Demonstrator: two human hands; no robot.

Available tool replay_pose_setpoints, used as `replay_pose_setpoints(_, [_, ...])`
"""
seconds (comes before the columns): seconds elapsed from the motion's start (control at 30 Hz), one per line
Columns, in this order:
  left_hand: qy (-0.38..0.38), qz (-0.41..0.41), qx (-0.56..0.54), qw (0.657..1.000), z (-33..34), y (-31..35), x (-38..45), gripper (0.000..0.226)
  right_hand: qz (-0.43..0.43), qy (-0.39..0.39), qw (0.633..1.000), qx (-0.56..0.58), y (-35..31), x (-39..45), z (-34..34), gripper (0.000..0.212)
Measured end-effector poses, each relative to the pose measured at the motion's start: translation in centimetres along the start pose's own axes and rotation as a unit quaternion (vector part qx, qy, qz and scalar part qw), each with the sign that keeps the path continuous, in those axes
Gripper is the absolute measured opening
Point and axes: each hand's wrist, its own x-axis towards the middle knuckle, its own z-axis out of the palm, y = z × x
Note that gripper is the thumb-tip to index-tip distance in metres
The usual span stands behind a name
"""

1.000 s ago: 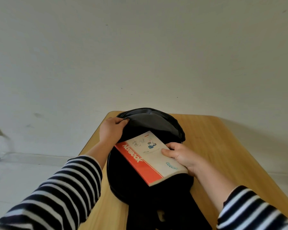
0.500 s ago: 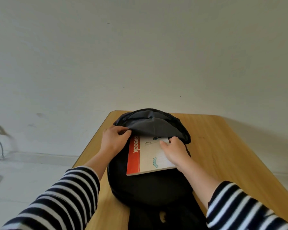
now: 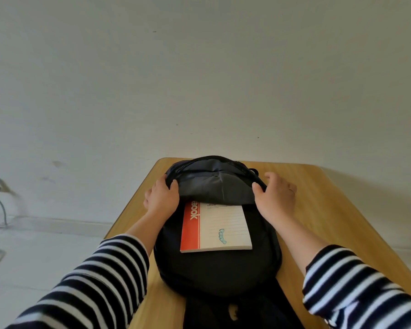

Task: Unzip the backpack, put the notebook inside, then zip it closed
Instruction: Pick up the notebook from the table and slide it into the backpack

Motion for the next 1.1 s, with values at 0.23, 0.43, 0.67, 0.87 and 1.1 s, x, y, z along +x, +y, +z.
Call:
replay_pose_setpoints(0.23, [0.005,-0.032,-0.041,0.999,-0.4,0.1,0.4,0.056,0.094,-0.119,0.984,0.090,-0.4,1.4,0.4,0.052])
replay_pose_setpoints(0.43, [0.025,-0.008,-0.121,0.992,-0.9,0.3,-0.5,0.054,0.165,-0.160,0.944,0.235,-0.6,1.9,-0.6,0.059])
replay_pose_setpoints(0.67, [-0.035,-0.090,-0.313,0.945,-2.6,0.0,-1.8,0.048,0.204,-0.166,0.880,0.394,-0.3,1.3,-2.0,0.039])
replay_pose_setpoints(0.87, [-0.088,-0.067,-0.355,0.928,-3.1,-1.5,-3.1,0.040,0.201,-0.154,0.855,0.453,0.7,-0.6,-2.7,0.034])
replay_pose_setpoints(1.1, [-0.178,-0.001,-0.363,0.915,-3.9,-3.3,-5.3,0.025,0.173,-0.148,0.857,0.462,3.1,-2.4,-2.8,0.033])
